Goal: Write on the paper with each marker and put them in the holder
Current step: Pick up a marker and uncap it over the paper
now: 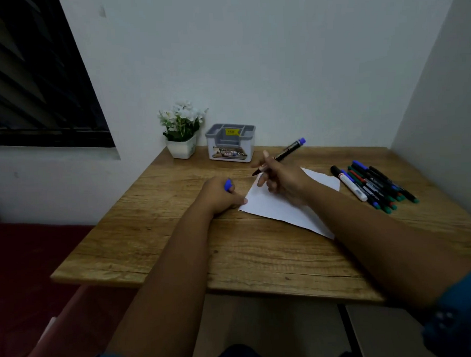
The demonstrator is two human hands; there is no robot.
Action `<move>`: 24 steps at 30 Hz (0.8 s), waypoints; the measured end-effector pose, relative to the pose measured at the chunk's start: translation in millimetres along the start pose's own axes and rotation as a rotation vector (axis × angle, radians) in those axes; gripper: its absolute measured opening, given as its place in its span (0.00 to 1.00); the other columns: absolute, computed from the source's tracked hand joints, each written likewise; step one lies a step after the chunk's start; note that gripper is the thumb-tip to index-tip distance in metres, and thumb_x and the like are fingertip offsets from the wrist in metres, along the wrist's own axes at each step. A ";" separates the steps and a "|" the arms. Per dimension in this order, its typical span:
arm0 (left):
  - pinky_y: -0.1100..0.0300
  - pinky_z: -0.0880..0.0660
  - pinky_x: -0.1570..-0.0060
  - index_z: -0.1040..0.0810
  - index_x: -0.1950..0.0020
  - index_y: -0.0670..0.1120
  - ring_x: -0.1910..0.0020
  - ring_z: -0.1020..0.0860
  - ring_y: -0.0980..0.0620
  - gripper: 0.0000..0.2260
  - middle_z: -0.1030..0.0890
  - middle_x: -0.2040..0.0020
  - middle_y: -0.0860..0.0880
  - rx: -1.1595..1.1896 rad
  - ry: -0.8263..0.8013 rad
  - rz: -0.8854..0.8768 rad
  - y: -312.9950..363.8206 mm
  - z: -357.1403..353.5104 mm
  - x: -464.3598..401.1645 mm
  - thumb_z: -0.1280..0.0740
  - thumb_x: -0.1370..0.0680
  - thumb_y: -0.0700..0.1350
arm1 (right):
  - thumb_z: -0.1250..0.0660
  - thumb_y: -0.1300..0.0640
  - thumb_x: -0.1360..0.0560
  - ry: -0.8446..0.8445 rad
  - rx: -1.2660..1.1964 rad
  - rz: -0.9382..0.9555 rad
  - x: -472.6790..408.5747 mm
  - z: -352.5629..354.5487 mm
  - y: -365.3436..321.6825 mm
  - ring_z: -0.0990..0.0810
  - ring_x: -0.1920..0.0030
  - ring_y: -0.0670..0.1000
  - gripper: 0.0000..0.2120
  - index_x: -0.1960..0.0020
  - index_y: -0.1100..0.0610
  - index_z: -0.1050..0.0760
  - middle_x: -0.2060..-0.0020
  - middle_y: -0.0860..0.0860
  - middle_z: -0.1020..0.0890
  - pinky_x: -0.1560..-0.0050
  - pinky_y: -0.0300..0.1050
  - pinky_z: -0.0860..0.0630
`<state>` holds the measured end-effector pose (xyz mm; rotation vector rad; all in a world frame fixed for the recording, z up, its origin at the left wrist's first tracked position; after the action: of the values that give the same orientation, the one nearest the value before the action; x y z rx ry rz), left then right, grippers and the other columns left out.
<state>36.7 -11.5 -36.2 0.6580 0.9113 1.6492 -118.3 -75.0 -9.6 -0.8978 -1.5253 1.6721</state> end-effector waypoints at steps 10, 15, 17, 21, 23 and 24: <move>0.67 0.24 0.68 0.33 0.65 0.49 0.57 0.19 0.51 0.19 0.17 0.46 0.43 -0.054 -0.561 0.195 6.4 -15.1 -20.2 0.25 0.31 0.33 | 0.35 0.65 0.34 -0.211 0.051 0.056 -7.9 -19.4 26.2 0.27 0.69 0.49 0.06 0.65 0.69 0.24 0.65 0.56 0.20 0.71 0.36 0.31; 0.66 0.24 0.64 0.31 0.64 0.47 0.61 0.18 0.55 0.17 0.16 0.59 0.49 -0.160 -0.675 0.117 9.7 -22.4 -29.8 0.25 0.31 0.32 | 0.32 0.71 0.30 -0.307 0.237 0.210 -1.8 -22.0 22.9 0.20 0.60 0.46 0.05 0.56 0.70 0.19 0.63 0.52 0.15 0.58 0.38 0.25; 0.68 0.25 0.67 0.29 0.62 0.46 0.66 0.19 0.61 0.14 0.17 0.65 0.54 -0.233 -0.669 0.082 12.9 -20.0 -29.8 0.26 0.30 0.34 | 0.30 0.63 0.32 -0.305 0.343 0.245 -0.4 -24.4 21.2 0.19 0.59 0.47 0.08 0.55 0.65 0.17 0.61 0.55 0.15 0.56 0.39 0.24; 0.70 0.29 0.71 0.29 0.58 0.46 0.72 0.23 0.62 0.13 0.19 0.70 0.57 -0.339 -0.667 0.027 17.1 -20.1 -30.9 0.26 0.30 0.35 | 0.29 0.59 0.32 -0.303 0.431 0.284 -0.1 -33.9 20.5 0.16 0.54 0.51 0.05 0.57 0.57 0.16 0.58 0.54 0.14 0.51 0.48 0.20; 0.68 0.28 0.70 0.28 0.55 0.45 0.71 0.24 0.62 0.13 0.19 0.69 0.57 -0.368 -0.660 0.026 16.2 -19.6 -30.8 0.25 0.30 0.36 | 0.28 0.55 0.33 -0.290 0.434 0.284 -0.9 -34.4 19.5 0.16 0.52 0.55 0.04 0.60 0.49 0.16 0.58 0.54 0.14 0.46 0.55 0.20; 0.66 0.28 0.69 0.28 0.55 0.46 0.70 0.23 0.62 0.12 0.19 0.69 0.57 -0.378 -0.659 0.028 16.3 -19.2 -30.6 0.25 0.30 0.37 | 0.28 0.54 0.34 -0.280 0.426 0.281 -1.1 -33.7 18.1 0.16 0.52 0.56 0.03 0.61 0.46 0.17 0.58 0.54 0.14 0.45 0.56 0.21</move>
<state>20.5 -47.4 -32.3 0.8708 0.1128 1.4295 -89.6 -59.8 -29.9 -0.6896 -1.1734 2.2962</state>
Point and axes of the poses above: each hand's wrist, its own x-axis away from the middle knuckle, its own z-axis out of the back of the hand, y = z × x, the point moved 8 cm from there along -x, towards the middle knuckle
